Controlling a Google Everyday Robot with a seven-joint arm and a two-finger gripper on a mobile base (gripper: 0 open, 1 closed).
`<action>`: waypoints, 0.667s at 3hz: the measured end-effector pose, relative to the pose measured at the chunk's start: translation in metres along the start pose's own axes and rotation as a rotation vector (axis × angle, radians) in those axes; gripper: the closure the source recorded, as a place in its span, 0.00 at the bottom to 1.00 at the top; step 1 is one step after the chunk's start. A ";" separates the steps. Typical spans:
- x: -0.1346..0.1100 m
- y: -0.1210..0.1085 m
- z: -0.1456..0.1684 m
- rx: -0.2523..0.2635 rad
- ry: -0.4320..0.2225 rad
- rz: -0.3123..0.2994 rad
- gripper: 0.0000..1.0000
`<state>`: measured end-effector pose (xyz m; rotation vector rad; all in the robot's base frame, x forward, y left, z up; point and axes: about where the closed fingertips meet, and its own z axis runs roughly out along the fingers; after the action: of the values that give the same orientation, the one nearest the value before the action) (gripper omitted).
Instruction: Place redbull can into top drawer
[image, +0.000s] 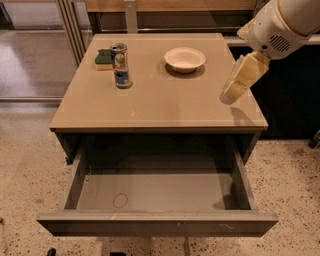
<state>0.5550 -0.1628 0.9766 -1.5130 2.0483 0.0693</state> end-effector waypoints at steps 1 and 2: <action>-0.020 -0.006 0.022 0.008 -0.073 0.040 0.00; -0.065 -0.025 0.053 0.050 -0.216 0.054 0.00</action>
Offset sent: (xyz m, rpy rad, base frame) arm 0.1061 0.1145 0.0012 0.3680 -0.2121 0.0003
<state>0.6118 -0.0964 0.9712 -1.3573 1.9039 0.1926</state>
